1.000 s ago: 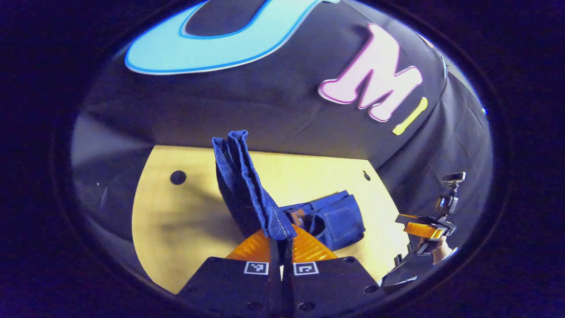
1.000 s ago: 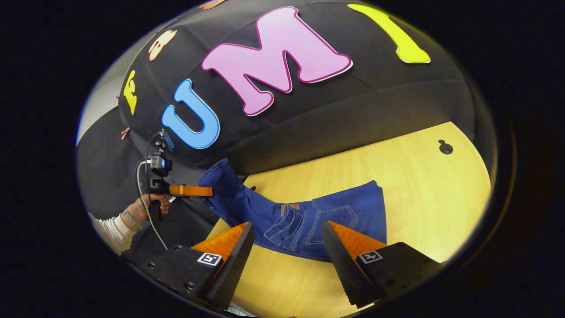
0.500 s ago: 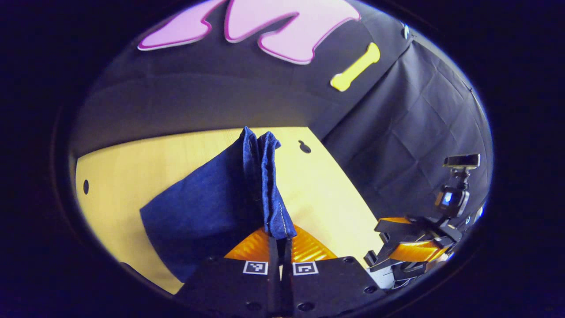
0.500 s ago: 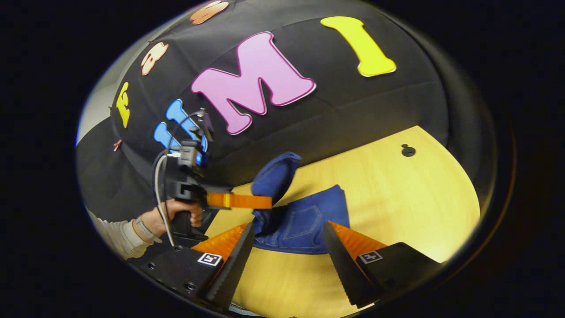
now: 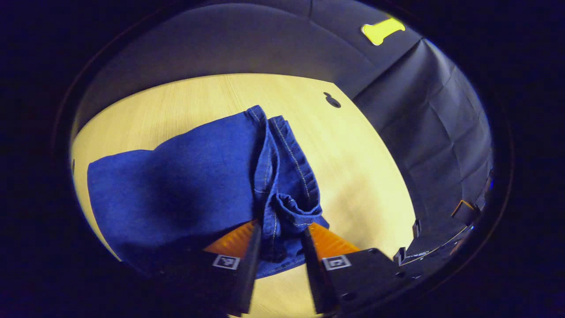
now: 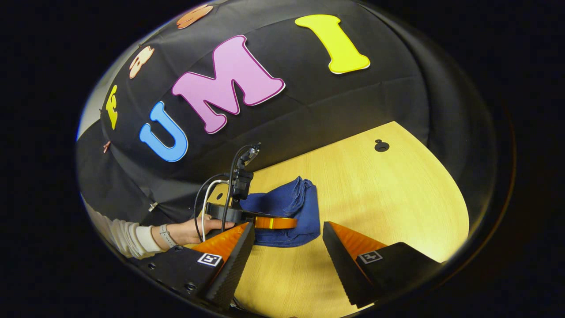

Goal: Grasp the waist and the cuffs of the jeans and fold them to make the two legs overlap; first hold the waist and fold one-third of the jeans toward the cuffs, then hold the cuffs and fold the remaining one-third in the same direction to finish folding.

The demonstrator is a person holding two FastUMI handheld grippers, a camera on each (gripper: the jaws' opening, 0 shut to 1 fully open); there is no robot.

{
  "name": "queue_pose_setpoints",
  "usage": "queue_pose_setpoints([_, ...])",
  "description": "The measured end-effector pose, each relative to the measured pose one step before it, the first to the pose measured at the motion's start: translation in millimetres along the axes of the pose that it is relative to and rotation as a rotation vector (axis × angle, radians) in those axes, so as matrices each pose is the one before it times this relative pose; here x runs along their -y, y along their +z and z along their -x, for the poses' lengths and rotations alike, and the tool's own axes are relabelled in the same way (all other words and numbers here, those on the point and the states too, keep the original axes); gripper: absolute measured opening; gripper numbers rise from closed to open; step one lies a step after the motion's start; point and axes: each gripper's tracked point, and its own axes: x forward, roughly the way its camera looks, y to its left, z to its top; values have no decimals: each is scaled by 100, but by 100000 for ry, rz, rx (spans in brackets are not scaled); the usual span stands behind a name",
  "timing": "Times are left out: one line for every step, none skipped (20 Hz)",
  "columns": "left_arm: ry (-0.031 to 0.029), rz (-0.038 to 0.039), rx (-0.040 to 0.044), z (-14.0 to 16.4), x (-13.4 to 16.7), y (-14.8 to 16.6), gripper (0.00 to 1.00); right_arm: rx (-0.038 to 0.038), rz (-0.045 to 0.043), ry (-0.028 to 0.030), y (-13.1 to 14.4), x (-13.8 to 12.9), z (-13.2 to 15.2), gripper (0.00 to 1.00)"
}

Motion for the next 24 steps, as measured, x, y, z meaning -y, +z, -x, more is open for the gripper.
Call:
queue_pose_setpoints([-260,1463,3546,1547,931,1333,77,-187,27,1048,214,-280,-114,95])
queue_pose_setpoints([199,-1265,3384,788,639,145,100,31,668,827,298,-334,-28,95])
queue_pose_setpoints([-796,-1907,4843,889,584,645,97,267,1279,642,380,-285,-92,95])
queue_pose_setpoints([-1304,-2148,5737,1234,739,765,98,685,1807,313,395,-269,113,95])
queue_pose_setpoints([-270,-2868,6337,1523,370,1035,98,1332,2738,-481,571,-115,71,95])
queue_pose_setpoints([1532,-3268,6633,2111,256,1125,97,1483,3418,-1252,457,84,211,95])
queue_pose_setpoints([1944,-3335,6345,2154,-190,864,98,2316,3076,-1178,620,-142,360,95])
queue_pose_setpoints([2621,-3281,5781,2415,-99,853,98,2961,2077,-641,726,-595,577,95])
queue_pose_setpoints([3011,-3145,4374,2095,-79,265,97,2738,1209,-497,754,-589,637,95])
queue_pose_setpoints([3175,-2755,4253,2639,-100,346,97,3140,1334,142,638,-927,875,95])
queue_pose_setpoints([2711,-1584,4237,2684,203,310,97,3548,2117,-98,745,-817,907,95])
queue_pose_setpoints([2378,20,3924,2818,357,234,97,2936,2927,-405,572,-702,1119,96])
queue_pose_setpoints([2600,1142,4341,2637,209,228,97,1856,3562,-694,401,-661,1130,97])
queue_pose_setpoints([2775,1800,3109,2893,325,143,97,1347,3778,-849,298,-555,1335,96])
queue_pose_setpoints([3077,1652,3748,3207,66,-23,97,1961,3980,-716,687,-768,1516,96])
queue_pose_setpoints([3220,617,4173,3264,126,460,97,2656,3444,-1348,1044,-708,1748,97])
queue_pose_setpoints([2885,-160,3787,2877,189,353,97,2229,2348,-1672,968,-583,1826,97])
queue_pose_setpoints([2356,-1338,4778,2998,325,704,97,2802,2243,-1061,904,-685,1880,97])
queue_pose_setpoints([2214,-2575,5394,2805,165,959,97,3273,2504,-852,963,-451,1672,97])
queue_pose_setpoints([2492,-1940,3141,2301,-63,652,96,2417,2340,-1712,647,-245,1319,96])
queue_pose_setpoints([2579,-1646,3442,2259,-481,772,96,1596,1426,-1400,656,-317,1291,96])
queue_pose_setpoints([1812,-680,2481,1908,6,860,96,1379,1004,-1985,650,-157,1265,97])
queue_pose_setpoints([2265,127,1063,832,396,10,96,1298,1931,-1519,598,-119,1163,97])
queue_pose_setpoints([1693,435,2259,1822,88,752,92,1936,2912,-771,806,-101,1121,96])
